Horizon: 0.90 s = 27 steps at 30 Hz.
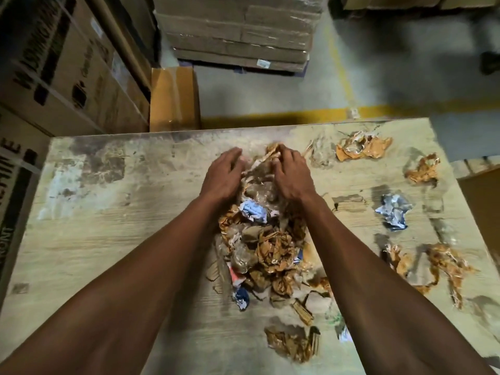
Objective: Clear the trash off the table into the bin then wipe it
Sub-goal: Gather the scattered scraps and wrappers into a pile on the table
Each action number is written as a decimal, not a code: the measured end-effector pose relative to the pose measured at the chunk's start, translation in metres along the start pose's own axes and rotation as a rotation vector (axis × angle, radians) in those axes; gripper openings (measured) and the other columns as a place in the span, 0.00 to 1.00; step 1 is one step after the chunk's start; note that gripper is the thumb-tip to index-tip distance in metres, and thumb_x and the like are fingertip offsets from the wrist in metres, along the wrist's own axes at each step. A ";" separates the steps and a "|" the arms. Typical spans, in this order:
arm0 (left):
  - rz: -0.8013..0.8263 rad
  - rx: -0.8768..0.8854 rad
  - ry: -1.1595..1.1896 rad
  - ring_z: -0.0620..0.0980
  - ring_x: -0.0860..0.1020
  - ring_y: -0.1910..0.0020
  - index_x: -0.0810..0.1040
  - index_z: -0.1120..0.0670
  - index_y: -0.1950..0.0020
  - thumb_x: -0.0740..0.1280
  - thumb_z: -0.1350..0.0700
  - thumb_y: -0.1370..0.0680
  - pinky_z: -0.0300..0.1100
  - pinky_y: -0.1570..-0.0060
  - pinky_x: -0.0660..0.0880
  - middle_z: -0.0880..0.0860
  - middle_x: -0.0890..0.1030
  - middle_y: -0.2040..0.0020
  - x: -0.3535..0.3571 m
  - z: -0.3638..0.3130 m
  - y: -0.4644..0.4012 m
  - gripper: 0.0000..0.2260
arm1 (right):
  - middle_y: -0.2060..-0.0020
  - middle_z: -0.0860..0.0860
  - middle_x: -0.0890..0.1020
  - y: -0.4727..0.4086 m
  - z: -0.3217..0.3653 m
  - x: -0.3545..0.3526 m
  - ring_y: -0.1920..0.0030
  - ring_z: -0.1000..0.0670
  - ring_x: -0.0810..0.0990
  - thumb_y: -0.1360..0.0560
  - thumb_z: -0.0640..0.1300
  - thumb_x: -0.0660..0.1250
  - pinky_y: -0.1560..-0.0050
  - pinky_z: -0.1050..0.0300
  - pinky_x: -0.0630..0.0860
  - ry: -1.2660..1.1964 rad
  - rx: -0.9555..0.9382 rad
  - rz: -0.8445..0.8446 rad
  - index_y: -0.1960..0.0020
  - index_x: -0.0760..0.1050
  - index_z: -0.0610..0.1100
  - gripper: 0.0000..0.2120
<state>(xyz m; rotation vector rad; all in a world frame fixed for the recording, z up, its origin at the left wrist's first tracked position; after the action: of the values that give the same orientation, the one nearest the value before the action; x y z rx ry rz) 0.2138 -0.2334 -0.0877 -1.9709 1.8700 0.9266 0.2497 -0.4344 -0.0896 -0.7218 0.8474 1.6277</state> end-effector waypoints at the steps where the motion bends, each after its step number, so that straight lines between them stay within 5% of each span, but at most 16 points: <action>1: 0.008 0.029 0.011 0.51 0.72 0.23 0.74 0.44 0.20 0.57 0.39 0.13 0.58 0.22 0.69 0.48 0.74 0.20 0.001 -0.004 0.001 0.23 | 0.29 0.41 0.75 0.003 -0.001 -0.001 0.28 0.40 0.72 0.11 0.55 0.52 0.26 0.38 0.70 -0.008 -0.011 -0.015 0.21 0.69 0.45 0.24; 4: -0.027 0.066 0.042 0.50 0.78 0.33 0.80 0.43 0.28 0.58 0.40 0.13 0.56 0.30 0.75 0.48 0.82 0.30 -0.001 -0.016 0.001 0.19 | 0.37 0.44 0.77 0.011 -0.007 -0.015 0.36 0.43 0.73 0.14 0.58 0.48 0.32 0.42 0.73 -0.013 -0.013 -0.127 0.33 0.79 0.43 0.28; 7: -0.043 0.076 0.008 0.51 0.76 0.30 0.77 0.41 0.27 0.56 0.34 0.16 0.59 0.29 0.74 0.48 0.79 0.28 0.002 -0.027 -0.007 0.22 | 0.36 0.43 0.76 0.009 -0.027 -0.034 0.34 0.42 0.72 0.17 0.59 0.48 0.33 0.44 0.73 -0.021 0.057 -0.250 0.37 0.80 0.43 0.29; 12: 0.105 0.093 -0.112 0.55 0.63 0.18 0.69 0.38 0.18 0.57 0.28 0.17 0.61 0.21 0.64 0.48 0.65 0.16 0.026 -0.050 -0.029 0.30 | 0.24 0.36 0.68 -0.008 -0.079 -0.069 0.22 0.33 0.65 0.19 0.57 0.59 0.20 0.33 0.62 0.122 0.223 -0.381 0.27 0.70 0.39 0.28; 17: 0.134 0.096 -0.248 0.56 0.55 0.14 0.64 0.38 0.16 0.56 0.27 0.18 0.62 0.17 0.54 0.49 0.60 0.13 0.059 -0.063 -0.037 0.32 | 0.13 0.37 0.48 -0.034 -0.129 -0.084 0.14 0.32 0.45 0.16 0.67 0.57 0.17 0.32 0.45 0.205 0.348 -0.192 0.13 0.52 0.44 0.40; 23: 0.098 0.025 -0.236 0.55 0.46 0.12 0.64 0.42 0.15 0.55 0.35 0.13 0.62 0.15 0.45 0.47 0.57 0.12 0.087 -0.073 -0.032 0.27 | 0.23 0.39 0.66 -0.029 -0.128 -0.079 0.26 0.36 0.66 0.15 0.61 0.59 0.24 0.37 0.68 0.161 0.193 -0.209 0.22 0.66 0.44 0.29; 27: 0.089 0.014 -0.079 0.56 0.64 0.17 0.68 0.41 0.18 0.64 0.40 0.14 0.64 0.19 0.63 0.49 0.66 0.16 0.085 -0.077 -0.025 0.24 | 0.28 0.44 0.71 -0.008 -0.107 -0.063 0.30 0.42 0.69 0.13 0.62 0.54 0.27 0.40 0.70 0.105 0.007 -0.104 0.26 0.73 0.50 0.23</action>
<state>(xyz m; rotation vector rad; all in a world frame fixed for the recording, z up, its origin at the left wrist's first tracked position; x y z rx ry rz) 0.2551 -0.3437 -0.0869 -1.8288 1.9280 0.9987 0.2732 -0.5559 -0.0989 -0.8391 0.8754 1.5043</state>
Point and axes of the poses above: each hand's wrist, its own y-axis away from the middle knuckle, its own x-axis out of the palm, z = x × y, the point moved 1 cm from there along -y, towards the middle knuckle
